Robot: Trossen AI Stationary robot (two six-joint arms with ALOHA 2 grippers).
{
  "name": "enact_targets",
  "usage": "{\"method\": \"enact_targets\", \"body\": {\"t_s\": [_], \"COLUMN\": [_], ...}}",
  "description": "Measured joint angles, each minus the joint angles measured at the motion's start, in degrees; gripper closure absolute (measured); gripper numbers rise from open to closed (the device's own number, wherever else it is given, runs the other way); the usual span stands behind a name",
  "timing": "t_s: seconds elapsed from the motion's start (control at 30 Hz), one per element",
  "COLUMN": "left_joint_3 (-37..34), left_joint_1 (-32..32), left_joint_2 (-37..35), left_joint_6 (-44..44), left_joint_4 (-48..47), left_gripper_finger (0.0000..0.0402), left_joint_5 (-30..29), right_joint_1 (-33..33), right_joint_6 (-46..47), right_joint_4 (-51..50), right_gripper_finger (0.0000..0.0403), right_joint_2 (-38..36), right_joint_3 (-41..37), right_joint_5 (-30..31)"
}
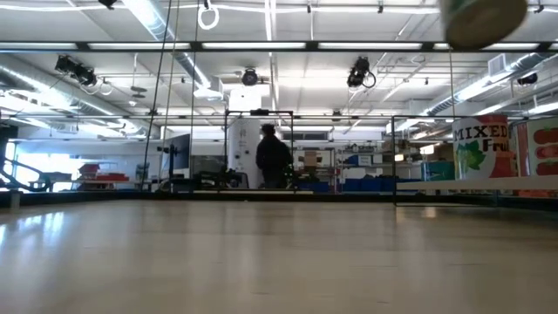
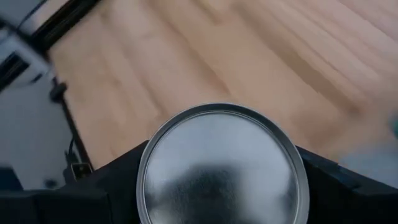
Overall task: Pick and place cans onto a shelf
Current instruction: Put the canned oranges can on the shelf
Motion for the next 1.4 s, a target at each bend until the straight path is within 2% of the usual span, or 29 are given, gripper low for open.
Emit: {"method": "enact_targets", "body": {"t_s": [0.1,0.2,0.43,0.57,0.67,0.83,0.97,1.27,1.4], "left_joint_3": [0.0,0.0,0.0,0.0,0.0,0.0,0.0,0.0,0.0], "left_joint_1": [0.0,0.0,0.0,0.1,0.1,0.1,0.1,0.0,0.0], "left_joint_2": [0.0,0.0,0.0,0.8,0.7,0.8,0.8,1.8,3.1], "left_joint_6": [0.0,-0.1,-0.7,-11.2,-18.3,-17.4,-15.8,-13.4,-12.7], "left_joint_4": [0.5,0.5,1.3,8.0,13.1,14.8,14.7,13.5,13.8], "left_gripper_finger": [0.0184,0.0184,0.0184,0.0184,0.0184,0.0184,0.0184,0.0184,0.0184], "left_joint_5": [0.0,0.0,-0.1,-1.9,-3.2,-4.4,-5.0,-4.4,-4.5], "right_joint_1": [5.1,9.2,15.1,17.3,19.2,23.1,26.0,33.1,34.4], "right_joint_6": [14.8,24.4,27.2,27.2,28.7,32.7,37.2,40.4,41.2], "right_joint_4": [-8.7,-14.8,-18.9,-19.9,-23.7,-27.7,-27.9,-27.4,-26.9], "right_gripper_finger": [0.0091,0.0085,0.0087,0.0087,0.0087,0.0088,0.0088,0.0088,0.0087], "right_joint_2": [-3.1,-4.9,-9.2,-13.1,-15.6,-17.9,-18.6,-18.5,-18.3], "right_joint_3": [0.0,0.0,0.0,0.0,0.0,-0.4,-2.2,-8.9,-9.9], "right_joint_5": [1.9,-0.8,-7.9,-10.2,-14.4,-19.4,-19.5,-19.3,-11.4]}}
